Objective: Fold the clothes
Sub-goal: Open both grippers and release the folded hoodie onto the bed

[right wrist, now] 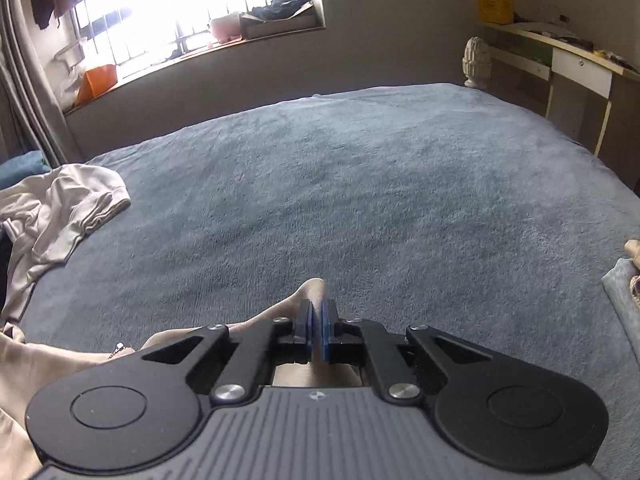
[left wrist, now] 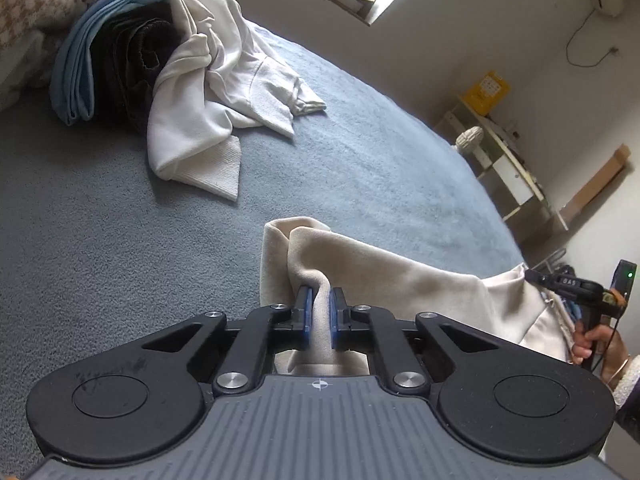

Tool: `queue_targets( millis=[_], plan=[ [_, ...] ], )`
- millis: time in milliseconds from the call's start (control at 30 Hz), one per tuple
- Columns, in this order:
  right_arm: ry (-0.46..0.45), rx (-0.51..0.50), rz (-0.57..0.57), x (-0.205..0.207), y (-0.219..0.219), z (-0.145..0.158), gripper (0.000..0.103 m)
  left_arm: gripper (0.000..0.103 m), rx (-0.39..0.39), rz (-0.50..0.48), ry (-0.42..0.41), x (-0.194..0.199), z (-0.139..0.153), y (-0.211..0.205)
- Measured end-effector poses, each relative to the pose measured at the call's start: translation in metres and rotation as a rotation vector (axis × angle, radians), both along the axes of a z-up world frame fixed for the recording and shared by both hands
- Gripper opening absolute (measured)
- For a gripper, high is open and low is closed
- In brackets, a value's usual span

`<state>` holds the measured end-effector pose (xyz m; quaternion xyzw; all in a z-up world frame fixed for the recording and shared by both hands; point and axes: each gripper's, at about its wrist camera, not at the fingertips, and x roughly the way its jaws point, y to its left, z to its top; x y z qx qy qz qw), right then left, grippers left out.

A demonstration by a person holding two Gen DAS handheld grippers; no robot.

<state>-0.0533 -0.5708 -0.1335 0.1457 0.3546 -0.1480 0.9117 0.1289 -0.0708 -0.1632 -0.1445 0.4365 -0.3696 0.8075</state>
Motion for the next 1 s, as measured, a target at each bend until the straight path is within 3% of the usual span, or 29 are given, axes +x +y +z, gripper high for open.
queue_targets(
  millis=[100,133,267,300,400,500,567,633,833,1000],
  plan=[
    [0.013,0.037,-0.096,0.009,-0.011,-0.016,0.008,0.007,0.007,0.016,-0.017,-0.001,-0.002,-0.003],
    [0.017,0.049,-0.141,0.010,-0.016,-0.020,0.014,0.007,0.003,0.022,-0.016,-0.002,-0.002,-0.002],
    [-0.121,0.085,-0.184,-0.010,-0.018,-0.003,0.017,0.007,-0.012,0.035,-0.016,-0.003,-0.003,0.001],
    [-0.149,0.079,-0.146,-0.015,-0.011,0.005,0.017,0.007,-0.014,0.037,-0.016,-0.003,-0.003,0.001],
    [-0.139,0.026,0.149,-0.024,0.035,0.029,0.017,0.007,-0.025,0.046,-0.013,-0.003,-0.005,0.002],
    [0.019,-0.029,0.389,-0.015,0.084,0.020,0.016,0.007,-0.030,0.053,-0.017,-0.004,-0.006,0.003],
    [0.102,-0.089,0.427,0.001,0.103,0.000,0.015,0.007,-0.027,0.058,-0.029,-0.006,-0.006,0.004],
    [0.120,-0.088,0.383,0.019,0.107,-0.019,0.015,0.007,-0.024,0.063,-0.042,-0.008,-0.007,0.004],
    [0.050,0.044,0.136,0.044,0.089,-0.051,0.014,0.011,0.010,0.056,-0.084,-0.016,-0.001,0.006],
    [-0.069,-0.010,0.061,0.018,0.092,-0.017,0.016,0.014,0.009,0.074,-0.144,-0.029,0.021,0.019]
  ],
)
